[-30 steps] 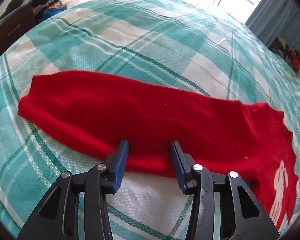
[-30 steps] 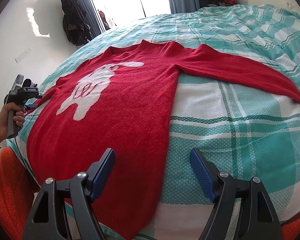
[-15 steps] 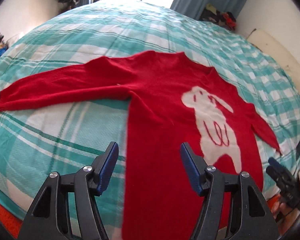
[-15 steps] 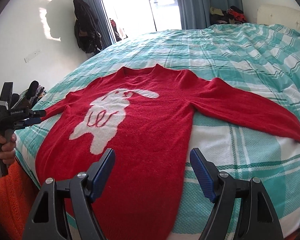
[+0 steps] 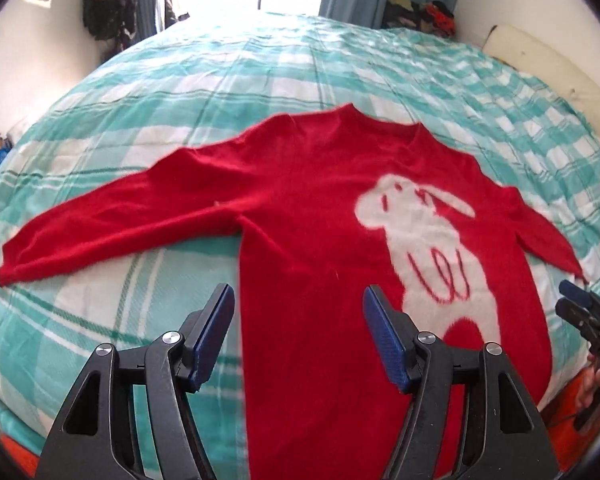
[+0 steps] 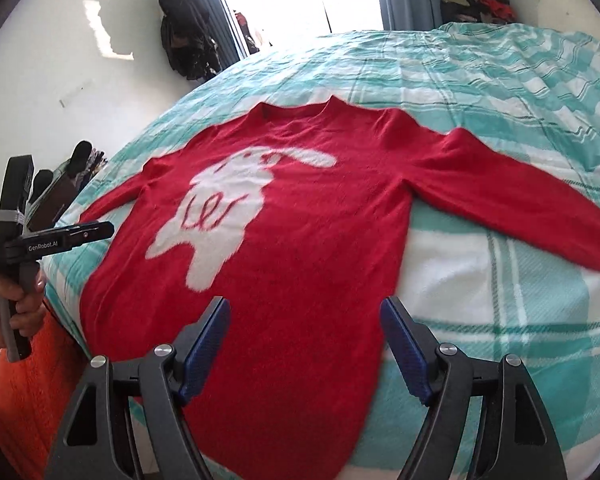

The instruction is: Fold small clothes

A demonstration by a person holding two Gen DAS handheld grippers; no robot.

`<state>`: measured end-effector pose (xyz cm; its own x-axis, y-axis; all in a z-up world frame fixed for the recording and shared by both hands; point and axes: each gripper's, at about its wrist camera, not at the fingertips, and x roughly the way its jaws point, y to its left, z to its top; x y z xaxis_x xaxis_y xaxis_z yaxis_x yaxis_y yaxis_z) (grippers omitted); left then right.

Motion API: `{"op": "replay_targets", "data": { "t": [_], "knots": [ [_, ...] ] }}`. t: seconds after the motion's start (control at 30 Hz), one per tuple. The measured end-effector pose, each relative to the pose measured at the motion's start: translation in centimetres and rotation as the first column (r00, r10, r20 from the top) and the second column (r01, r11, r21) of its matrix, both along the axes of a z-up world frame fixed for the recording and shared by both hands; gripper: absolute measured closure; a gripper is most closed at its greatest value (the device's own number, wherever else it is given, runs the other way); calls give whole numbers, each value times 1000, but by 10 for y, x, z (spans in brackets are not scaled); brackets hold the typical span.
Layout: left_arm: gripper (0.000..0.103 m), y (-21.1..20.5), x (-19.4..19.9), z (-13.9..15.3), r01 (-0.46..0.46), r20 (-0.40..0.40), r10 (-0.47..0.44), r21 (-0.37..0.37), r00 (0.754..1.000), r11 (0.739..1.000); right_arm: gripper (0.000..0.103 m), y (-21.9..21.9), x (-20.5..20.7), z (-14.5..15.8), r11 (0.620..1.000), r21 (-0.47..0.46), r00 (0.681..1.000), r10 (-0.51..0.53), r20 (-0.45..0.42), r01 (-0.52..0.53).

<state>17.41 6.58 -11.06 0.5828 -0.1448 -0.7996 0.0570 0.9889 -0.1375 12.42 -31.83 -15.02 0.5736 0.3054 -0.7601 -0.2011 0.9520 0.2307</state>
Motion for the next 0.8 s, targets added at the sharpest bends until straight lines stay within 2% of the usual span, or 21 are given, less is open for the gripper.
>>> {"op": "replay_targets", "data": {
  "t": [0.1,0.17,0.2,0.3,0.4,0.53,0.6,0.67,0.77,0.8],
  "knots": [
    [29,5,42,-1,-75,30,76,-27,997,997,26,-16,52,23,998,28,995,-62,73,60],
    [29,6,62,-14,-98,-1,98,-38,995,994,26,-23,84,30,996,36,989,-84,122,80],
    [29,6,69,-23,-107,-23,106,-20,994,994,26,-27,99,28,996,36,987,-89,130,85],
    [30,4,70,-46,-100,-89,106,63,990,993,26,-43,132,1,994,16,992,-112,65,111],
    [30,12,49,-52,-74,-103,82,78,991,994,28,-84,135,-34,985,-66,985,-164,-48,161],
    [25,29,19,-51,-75,-101,85,97,991,992,32,-176,88,-43,950,-146,958,-285,-33,277],
    [25,38,6,-51,-94,-107,103,90,989,992,32,-227,62,-42,914,-181,926,-376,-40,364],
    [24,44,-5,-51,-106,-110,115,86,987,991,33,-277,37,-39,859,-197,868,-492,-69,472],
    [24,53,-22,-48,-140,-99,149,88,984,986,35,-327,1,-19,770,-113,765,-637,-91,628],
    [24,57,-27,-48,-161,-97,169,82,981,984,35,-335,-10,-8,747,-78,743,-665,-80,660]
  ]
}}
